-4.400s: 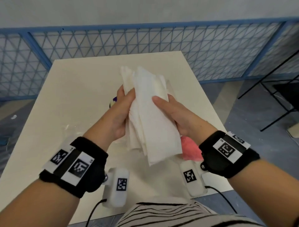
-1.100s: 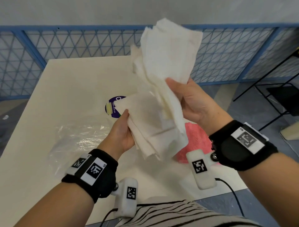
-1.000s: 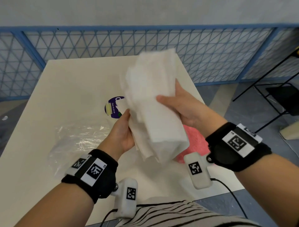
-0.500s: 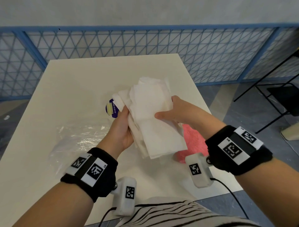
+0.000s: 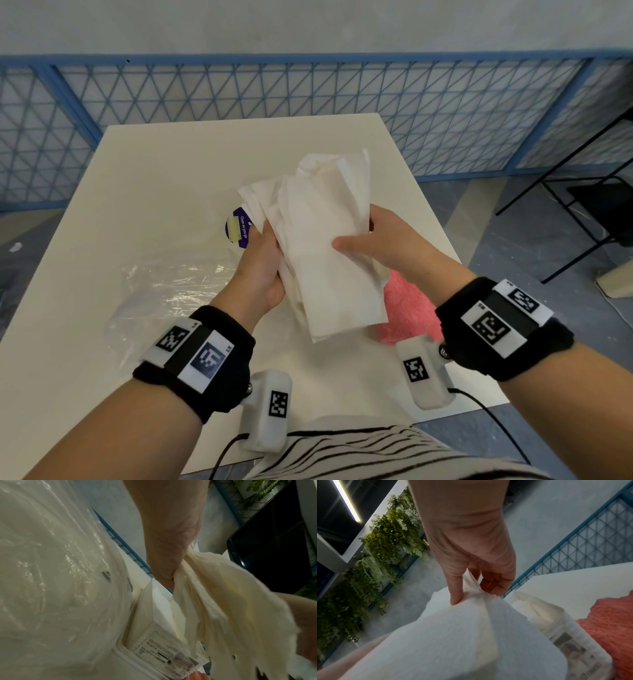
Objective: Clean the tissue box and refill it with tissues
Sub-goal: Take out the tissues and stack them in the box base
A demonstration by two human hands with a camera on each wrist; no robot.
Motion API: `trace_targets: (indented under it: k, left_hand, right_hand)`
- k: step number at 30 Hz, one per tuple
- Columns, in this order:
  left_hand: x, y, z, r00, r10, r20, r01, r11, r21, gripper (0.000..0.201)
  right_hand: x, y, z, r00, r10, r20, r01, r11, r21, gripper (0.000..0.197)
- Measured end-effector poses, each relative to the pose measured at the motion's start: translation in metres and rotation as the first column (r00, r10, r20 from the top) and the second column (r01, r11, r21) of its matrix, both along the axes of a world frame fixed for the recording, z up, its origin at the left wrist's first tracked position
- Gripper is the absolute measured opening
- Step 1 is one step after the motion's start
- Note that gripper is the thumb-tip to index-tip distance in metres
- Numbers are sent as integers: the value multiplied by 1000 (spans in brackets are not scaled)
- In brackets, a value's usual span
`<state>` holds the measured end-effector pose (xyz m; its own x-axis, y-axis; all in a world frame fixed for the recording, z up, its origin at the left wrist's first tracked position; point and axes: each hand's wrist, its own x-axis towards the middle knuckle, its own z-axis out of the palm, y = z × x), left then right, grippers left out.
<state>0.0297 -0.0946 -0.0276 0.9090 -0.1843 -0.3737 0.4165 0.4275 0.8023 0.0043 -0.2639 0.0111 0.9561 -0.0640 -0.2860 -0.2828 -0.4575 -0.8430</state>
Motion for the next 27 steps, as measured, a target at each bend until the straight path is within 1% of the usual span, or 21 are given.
trace_targets:
  k: [3,4,5,7,8,9,11,12,14,16,18,19,21,23,24,25,27]
  left_hand:
    - [-2,-1,1,998,-61,29,61,998,14,35]
    - [-3,-1,0,996,-85,40,85,996,18,35]
    - [-5,-2,0,994,-102,49,101,995,19,35]
    - [-7,-1,0,990,-122,65,121,992,22,34]
    - [-9,-1,-1,988,-138,69,137,990,26,34]
    - [-10,-1,-1,985,-159,71,157,987,32,35]
    - [-12,-1,-1,978,-196,70,195,981,24,36]
    - [-12,-1,-1,979,-195,55,194,981,13,37]
    - [-11,0,-3,987,-161,-6,161,987,-19,42]
    - [-10,3,-2,986,-155,-55,152,986,-64,55]
    - [-8,4,1,983,-179,-44,174,979,-106,67]
    - [-6,4,4,982,-189,-27,185,977,-105,69]
    - [-3,1,13,980,-199,-4,198,977,-81,63]
    - [4,-3,18,982,-189,1,189,980,-62,60]
    - [9,-5,20,985,-171,8,171,984,-52,57]
    - [13,-8,22,988,-156,14,157,987,-41,53]
    - [20,-12,28,984,-172,38,173,985,-17,45]
  right_hand:
    - [2,3,0,999,-22,-38,23,999,41,52]
    - [3,3,0,999,-23,-42,26,998,51,50]
    - [4,3,0,999,-25,-37,28,998,63,42]
    - [5,2,1,999,-42,-14,43,994,103,18]
    - [6,2,1,999,-52,10,50,989,137,11]
    - [5,3,0,998,-54,28,48,983,177,9]
    - [4,7,-3,995,-80,55,63,964,257,16]
    - [4,8,-6,993,-106,58,84,952,294,23]
    - [4,10,-13,988,-142,67,112,936,333,27]
    - [5,10,-17,986,-149,75,116,936,332,34]
    - [6,8,-18,987,-156,37,138,942,305,47]
    - [7,5,-17,986,-163,14,152,944,293,51]
    - [11,1,-12,989,-151,7,144,956,255,57]
    - [15,-5,-7,993,-118,16,114,979,168,78]
    - [17,-8,-5,994,-108,5,106,981,164,87]
    - [18,-11,-3,995,-103,-12,103,971,218,91]
    - [20,-20,-1,995,-73,-72,96,915,391,86]
